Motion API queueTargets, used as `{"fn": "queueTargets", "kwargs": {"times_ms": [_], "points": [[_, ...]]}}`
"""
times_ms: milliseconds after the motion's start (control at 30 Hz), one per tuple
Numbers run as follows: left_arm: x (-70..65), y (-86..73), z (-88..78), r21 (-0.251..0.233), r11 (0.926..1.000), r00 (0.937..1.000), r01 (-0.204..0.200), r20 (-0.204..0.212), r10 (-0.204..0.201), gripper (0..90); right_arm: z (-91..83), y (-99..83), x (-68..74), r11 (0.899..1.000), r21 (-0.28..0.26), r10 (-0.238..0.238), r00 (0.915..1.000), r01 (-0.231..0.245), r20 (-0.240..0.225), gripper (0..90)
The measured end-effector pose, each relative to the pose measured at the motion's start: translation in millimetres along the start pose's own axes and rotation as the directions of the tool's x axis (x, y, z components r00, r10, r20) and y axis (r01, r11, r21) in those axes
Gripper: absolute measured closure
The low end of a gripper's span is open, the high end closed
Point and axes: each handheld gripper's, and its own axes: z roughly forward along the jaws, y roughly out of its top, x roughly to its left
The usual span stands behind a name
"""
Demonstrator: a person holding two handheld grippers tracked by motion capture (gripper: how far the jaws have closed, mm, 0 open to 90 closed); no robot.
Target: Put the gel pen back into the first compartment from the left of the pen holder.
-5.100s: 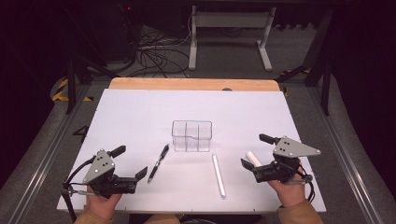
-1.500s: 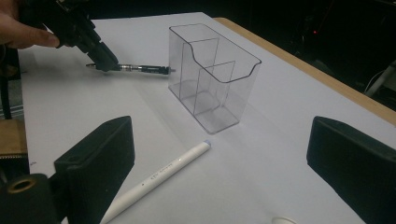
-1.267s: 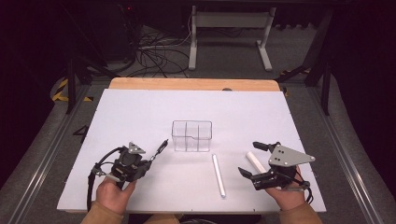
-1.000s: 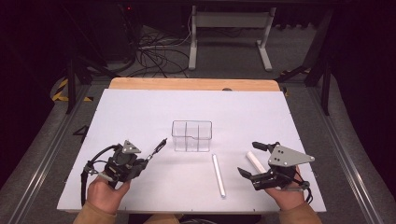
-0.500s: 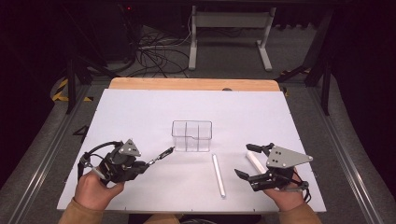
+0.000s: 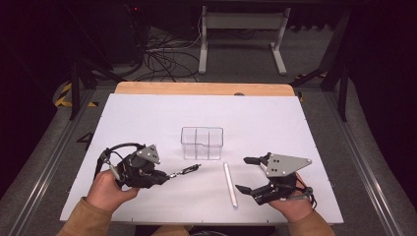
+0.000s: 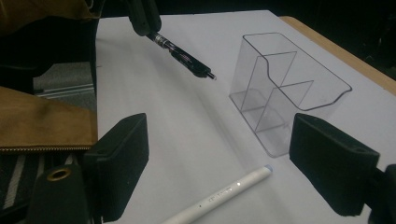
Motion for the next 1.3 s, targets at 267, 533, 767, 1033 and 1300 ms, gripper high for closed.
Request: {"fn": "queueTargets", "kwargs": {"times_ms": [267, 533, 767, 1033, 1300], "points": [[-8.9, 18.8, 8.9, 0.033, 0.9989, 0.9987, -0.032, 0.041, 0.03, 79.9, 14.1, 14.9, 5.2, 0.998, 0.026, -0.051, 0.9981, 0.052, -0.036, 23.0], [-17.8, 33.8, 18.5, 0.049, 0.9951, 0.9943, -0.086, 0.068, 0.083, 79.9, 28.2, 27.3, 8.1, 0.995, 0.048, -0.085, 0.9933, 0.088, -0.078, 25.1], [-21.3, 40.0, 22.7, 0.044, 0.9927, 0.9907, -0.113, 0.082, 0.109, 79.9, 35.4, 35.4, 10.5, 0.993, 0.044, -0.105, 0.9894, 0.11, -0.1, 26.2], [-25.2, 42.6, 25.0, 0.054, 0.9894, 0.9876, -0.134, 0.089, 0.129, 79.9, 50.0, 42.1, 13.6, 0.984, 0.095, -0.139, 0.9805, 0.153, -0.139, 32.3], [-26.6, 42.1, 25.8, 0.046, 0.99, 0.9876, -0.133, 0.09, 0.129, 79.8, 72.7, 51.0, 19.3, 0.961, 0.167, -0.185, 0.9611, 0.221, -0.205, 40.5]]}}
